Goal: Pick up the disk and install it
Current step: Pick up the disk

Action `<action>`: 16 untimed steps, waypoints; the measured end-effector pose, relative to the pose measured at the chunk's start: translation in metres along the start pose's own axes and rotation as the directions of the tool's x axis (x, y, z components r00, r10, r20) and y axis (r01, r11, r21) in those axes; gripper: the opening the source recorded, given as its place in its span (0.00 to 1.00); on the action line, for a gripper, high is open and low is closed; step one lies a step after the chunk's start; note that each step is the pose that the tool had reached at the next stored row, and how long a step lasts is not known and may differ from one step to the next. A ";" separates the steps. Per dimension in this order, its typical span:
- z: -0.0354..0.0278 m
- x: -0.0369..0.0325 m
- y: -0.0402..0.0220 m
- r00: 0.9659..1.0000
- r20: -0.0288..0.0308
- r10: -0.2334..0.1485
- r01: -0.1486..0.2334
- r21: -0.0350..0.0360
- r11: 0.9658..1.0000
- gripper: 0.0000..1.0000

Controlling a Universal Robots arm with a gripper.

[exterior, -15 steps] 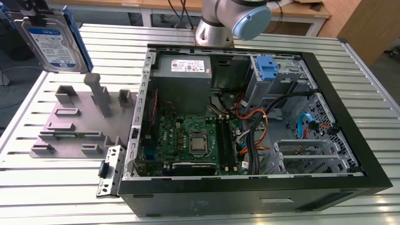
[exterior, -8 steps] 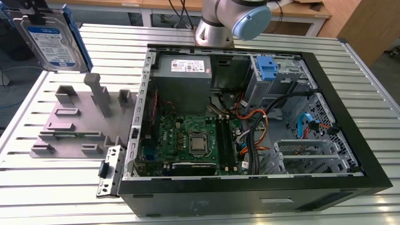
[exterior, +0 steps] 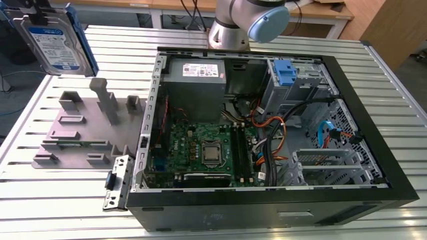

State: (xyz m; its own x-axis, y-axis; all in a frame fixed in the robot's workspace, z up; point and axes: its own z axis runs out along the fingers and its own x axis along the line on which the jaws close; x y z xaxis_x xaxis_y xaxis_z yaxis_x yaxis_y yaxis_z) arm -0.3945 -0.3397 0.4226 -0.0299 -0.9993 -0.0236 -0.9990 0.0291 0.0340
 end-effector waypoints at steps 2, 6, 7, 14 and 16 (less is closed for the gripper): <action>-0.0022 0.0000 0.0001 1.000 0.000 0.000 0.000 0.000 1.000 0.35; -0.0066 -0.0002 0.0002 1.000 0.000 0.000 0.000 0.000 1.000 0.35; -0.0078 -0.0002 0.0003 1.000 0.000 0.000 0.000 0.000 1.000 0.35; -0.0155 -0.0004 0.0006 1.000 0.000 0.000 0.000 0.000 1.000 0.35; -0.0169 -0.0004 0.0006 1.000 0.000 0.000 0.000 0.000 1.000 0.35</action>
State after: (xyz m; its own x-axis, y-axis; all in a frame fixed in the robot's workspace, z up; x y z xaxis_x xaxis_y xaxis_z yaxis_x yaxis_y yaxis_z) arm -0.3945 -0.3397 0.4395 -0.0299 -0.9993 -0.0237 -0.9990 0.0291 0.0337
